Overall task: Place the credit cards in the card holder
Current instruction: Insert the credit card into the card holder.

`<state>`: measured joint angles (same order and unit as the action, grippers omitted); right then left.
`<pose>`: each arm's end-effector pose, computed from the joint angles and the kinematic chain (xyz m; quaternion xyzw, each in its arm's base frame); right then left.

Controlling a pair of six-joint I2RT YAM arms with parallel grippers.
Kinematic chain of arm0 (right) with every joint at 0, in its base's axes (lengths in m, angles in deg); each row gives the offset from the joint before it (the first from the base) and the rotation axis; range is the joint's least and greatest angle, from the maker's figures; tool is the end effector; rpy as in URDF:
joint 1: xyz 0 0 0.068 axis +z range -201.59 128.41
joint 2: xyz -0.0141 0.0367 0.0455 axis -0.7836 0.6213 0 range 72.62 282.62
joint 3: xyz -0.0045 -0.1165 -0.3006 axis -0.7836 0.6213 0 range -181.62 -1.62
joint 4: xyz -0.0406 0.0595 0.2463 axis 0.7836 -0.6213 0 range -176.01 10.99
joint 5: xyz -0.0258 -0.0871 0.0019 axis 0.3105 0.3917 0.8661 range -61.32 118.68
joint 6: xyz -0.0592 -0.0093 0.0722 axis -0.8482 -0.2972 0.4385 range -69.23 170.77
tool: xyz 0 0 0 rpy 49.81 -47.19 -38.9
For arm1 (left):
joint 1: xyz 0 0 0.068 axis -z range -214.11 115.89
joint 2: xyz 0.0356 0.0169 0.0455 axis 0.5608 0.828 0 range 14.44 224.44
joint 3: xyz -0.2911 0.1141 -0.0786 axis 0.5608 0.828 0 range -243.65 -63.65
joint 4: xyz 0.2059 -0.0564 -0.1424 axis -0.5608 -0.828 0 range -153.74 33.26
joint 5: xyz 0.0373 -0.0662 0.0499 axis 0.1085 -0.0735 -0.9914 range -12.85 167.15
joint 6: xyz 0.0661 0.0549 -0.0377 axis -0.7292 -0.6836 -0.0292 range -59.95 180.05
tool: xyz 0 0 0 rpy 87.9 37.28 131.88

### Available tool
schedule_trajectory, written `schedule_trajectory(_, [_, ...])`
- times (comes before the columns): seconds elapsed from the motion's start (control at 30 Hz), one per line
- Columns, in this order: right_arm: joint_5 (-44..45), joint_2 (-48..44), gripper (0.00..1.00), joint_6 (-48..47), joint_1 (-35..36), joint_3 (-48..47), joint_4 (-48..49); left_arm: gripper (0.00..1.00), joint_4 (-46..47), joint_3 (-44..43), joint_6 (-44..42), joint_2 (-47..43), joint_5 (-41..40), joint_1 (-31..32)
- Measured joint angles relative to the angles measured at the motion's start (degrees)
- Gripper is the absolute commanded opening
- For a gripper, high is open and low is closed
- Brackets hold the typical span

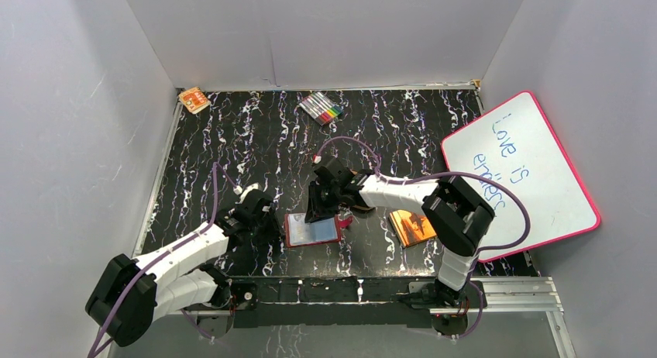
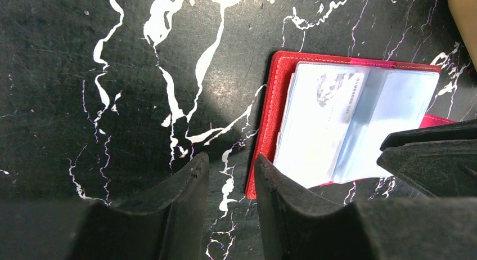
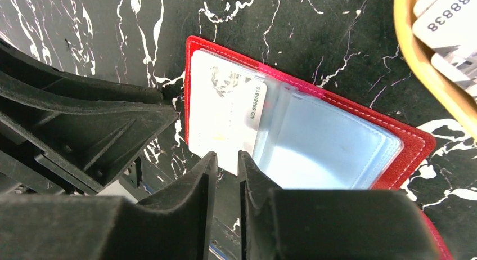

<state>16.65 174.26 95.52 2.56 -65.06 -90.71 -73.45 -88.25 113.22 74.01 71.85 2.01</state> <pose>0.2260 0.3426 0.2009 -0.1123 0.9281 0.3231 0.1468 0.1577 -0.1053 0.1726 -0.1549 0.9309 -0.1993 0.2640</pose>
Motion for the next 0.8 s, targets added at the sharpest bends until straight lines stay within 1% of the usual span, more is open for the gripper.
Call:
schedule_trajectory(0.1, [-0.11, 0.26, 0.14, -0.11, 0.02, 0.00, -0.15, 0.33, -0.04, 0.00, 0.00, 0.00, 0.00, 0.00])
schedule_trajectory(0.23, [-0.07, 1.18, 0.05, -0.22, 0.04, 0.00, -0.76, 0.32, -0.07, 0.00, 0.00, 0.02, 0.00, 0.00])
schedule_trajectory(0.37, [0.15, 2.12, 0.00, -0.61, 0.04, 0.00, -1.90, 0.32, 0.13, 0.00, 0.02, 0.28, 0.02, 0.00])
schedule_trajectory(0.8, [-0.31, 4.76, 0.00, -1.55, 0.31, -0.61, -2.54, 0.30, 3.63, 0.02, 0.42, 2.25, 1.27, 0.00])
